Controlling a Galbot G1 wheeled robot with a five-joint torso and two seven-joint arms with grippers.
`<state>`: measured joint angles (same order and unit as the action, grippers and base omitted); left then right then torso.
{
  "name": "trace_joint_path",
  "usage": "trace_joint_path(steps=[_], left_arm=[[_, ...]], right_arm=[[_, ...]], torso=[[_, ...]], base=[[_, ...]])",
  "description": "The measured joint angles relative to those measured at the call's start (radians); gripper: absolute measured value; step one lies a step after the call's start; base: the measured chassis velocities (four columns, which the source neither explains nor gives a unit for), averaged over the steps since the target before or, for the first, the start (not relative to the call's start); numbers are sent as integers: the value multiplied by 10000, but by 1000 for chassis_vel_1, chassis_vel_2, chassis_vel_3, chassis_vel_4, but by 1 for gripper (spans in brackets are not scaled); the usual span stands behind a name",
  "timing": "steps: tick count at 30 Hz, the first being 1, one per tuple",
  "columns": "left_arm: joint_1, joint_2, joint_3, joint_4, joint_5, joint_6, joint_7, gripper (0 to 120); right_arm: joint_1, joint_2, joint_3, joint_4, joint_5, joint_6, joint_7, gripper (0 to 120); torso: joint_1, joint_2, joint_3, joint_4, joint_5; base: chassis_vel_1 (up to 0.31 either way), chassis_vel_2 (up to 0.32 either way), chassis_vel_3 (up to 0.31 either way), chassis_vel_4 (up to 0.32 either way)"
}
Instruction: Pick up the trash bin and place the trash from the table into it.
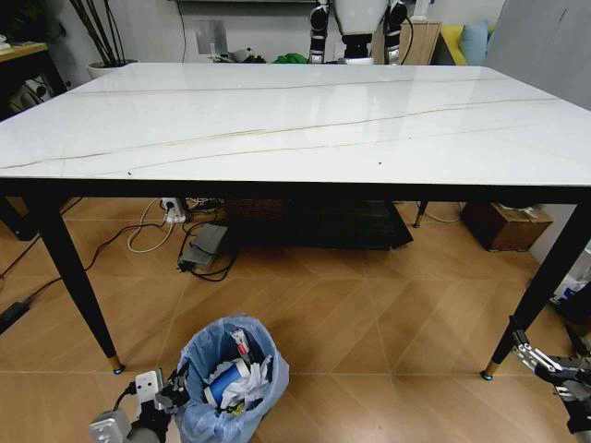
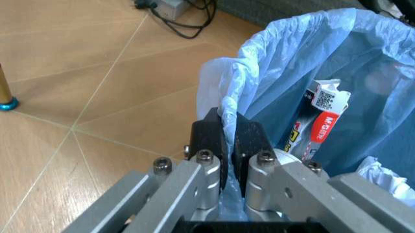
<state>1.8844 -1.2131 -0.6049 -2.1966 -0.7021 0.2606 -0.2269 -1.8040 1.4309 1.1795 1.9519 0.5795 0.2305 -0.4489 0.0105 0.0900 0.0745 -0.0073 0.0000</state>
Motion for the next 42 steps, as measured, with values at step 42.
trace_joint_path(steps=[42], left_arm=[[-167,32,89,1,129,-115,-4,0]], right_arm=[[-26,43,-57,27,-24,51,-81,100]], torso=[[-99,-911,-751,0,0]], base=[[0,0,0,0]])
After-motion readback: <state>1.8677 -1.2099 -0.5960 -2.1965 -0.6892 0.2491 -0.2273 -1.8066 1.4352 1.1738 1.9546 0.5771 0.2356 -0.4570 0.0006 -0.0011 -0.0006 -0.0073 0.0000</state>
